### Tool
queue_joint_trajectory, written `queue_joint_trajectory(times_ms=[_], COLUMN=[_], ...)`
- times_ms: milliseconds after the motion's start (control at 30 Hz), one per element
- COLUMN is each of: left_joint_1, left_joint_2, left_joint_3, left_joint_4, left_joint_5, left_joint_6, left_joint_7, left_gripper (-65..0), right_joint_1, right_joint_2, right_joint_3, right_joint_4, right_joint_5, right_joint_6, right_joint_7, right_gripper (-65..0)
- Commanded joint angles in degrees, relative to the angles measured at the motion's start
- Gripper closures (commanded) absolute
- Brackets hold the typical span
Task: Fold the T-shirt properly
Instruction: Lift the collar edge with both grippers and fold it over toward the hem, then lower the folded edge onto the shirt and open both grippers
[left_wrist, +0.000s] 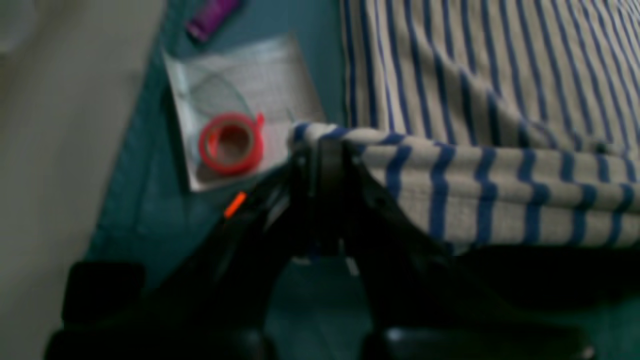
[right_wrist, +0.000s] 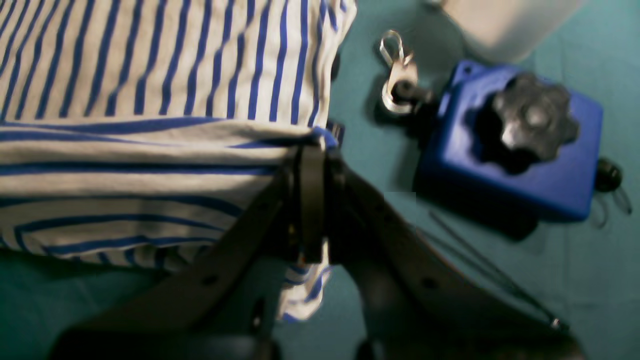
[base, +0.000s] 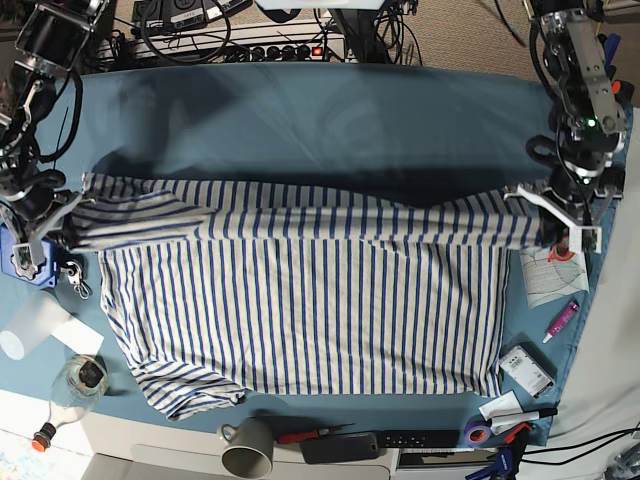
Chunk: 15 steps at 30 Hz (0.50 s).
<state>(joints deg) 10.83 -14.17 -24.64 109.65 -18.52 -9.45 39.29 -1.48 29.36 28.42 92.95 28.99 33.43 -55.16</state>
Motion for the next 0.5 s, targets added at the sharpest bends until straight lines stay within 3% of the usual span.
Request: queue_joint_trajectory(times_ms=[0, 100, 267, 467], left_joint_1=[-1.01, -3.02, -7.15, -9.99], left_joint_2=[-0.76, -0.76, -0.96, -3.15], left_joint_3=[0.31, 3.21, 7.58, 10.62], left_joint_4=[0.22, -2.32, -5.40, -7.37], left_joint_5=[0.28, 0.46, 5.79, 5.92], left_joint_6=[0.52, 0.48, 0.61, 0.68], left_joint_7=[-1.90, -1.95, -2.45, -2.58], left_gripper=[0.0, 0.0, 0.0, 0.0], right_joint_1=[1.57, 4.42, 10.01, 13.62], right_joint_2=[1.29, 0.61, -0.15, -0.15], right_joint_3=[0.48, 0.48, 0.48, 0.48], right_joint_4=[-0.07, -3.98, -13.46, -17.31], right_joint_5=[0.24, 0.11, 0.04, 0.02], right_joint_6=[-0.31, -0.33, -0.31, -0.26], right_joint_7=[1.70, 1.66, 1.53, 0.83], right_gripper=[0.0, 0.0, 0.0, 0.0])
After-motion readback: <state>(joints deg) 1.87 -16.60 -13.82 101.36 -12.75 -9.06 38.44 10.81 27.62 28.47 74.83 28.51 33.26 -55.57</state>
